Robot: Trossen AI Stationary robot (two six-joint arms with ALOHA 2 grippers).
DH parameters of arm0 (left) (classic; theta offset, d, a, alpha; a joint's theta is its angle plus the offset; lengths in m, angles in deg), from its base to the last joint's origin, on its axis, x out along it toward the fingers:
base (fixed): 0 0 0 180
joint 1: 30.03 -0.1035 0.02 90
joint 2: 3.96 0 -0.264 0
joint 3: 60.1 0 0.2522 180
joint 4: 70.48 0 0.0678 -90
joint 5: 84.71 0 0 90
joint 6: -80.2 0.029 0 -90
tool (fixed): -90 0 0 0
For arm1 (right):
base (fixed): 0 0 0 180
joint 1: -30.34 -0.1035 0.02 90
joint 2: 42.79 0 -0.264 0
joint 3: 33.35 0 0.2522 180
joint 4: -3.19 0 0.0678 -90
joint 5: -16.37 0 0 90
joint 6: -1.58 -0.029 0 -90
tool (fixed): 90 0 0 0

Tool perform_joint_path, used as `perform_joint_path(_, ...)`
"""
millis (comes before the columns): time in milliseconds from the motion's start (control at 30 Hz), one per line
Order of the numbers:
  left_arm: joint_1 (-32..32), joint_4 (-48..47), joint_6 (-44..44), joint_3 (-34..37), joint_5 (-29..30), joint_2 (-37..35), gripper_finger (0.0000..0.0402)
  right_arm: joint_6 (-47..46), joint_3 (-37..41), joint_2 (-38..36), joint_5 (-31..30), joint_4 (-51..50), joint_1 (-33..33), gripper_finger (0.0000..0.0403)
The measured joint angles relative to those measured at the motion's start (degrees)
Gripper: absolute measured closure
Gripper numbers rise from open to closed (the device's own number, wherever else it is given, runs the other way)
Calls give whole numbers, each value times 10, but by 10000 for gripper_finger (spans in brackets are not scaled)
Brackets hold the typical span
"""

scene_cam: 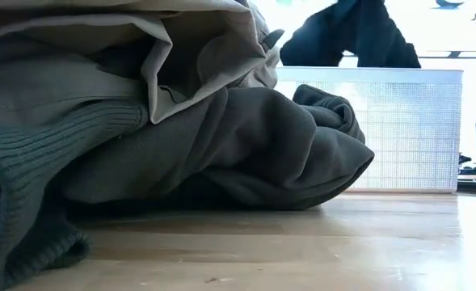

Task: Sort clothes
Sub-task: Put the black shirt into the laundry bin

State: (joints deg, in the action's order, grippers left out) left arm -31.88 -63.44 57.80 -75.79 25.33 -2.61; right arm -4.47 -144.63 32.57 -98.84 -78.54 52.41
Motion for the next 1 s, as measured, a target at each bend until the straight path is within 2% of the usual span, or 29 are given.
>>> perform_joint_path(67, 0, 0, 0, 0, 0, 0, 339, 7, 22, 16, 19, 0, 17, 321)
perform_joint_path(267, 0, 0, 0, 0, -3, 0, 339, 62, 69, 69, 12, 1, 52, 314)
perform_joint_path(533, 0, -9, -10, 0, -4, 0, 339, 74, 84, 128, 20, -2, 70, 307)
perform_joint_path(700, 0, -17, -15, 0, -4, 0, 339, 60, 84, 151, 53, -2, 69, 251)
perform_joint_path(833, 0, -17, -16, 0, -7, 0, 339, 60, 84, 159, 57, -4, 69, 200)
perform_joint_path(1000, 0, -17, -16, 0, -14, 0, 339, 49, 84, 158, 61, -20, 69, 182)
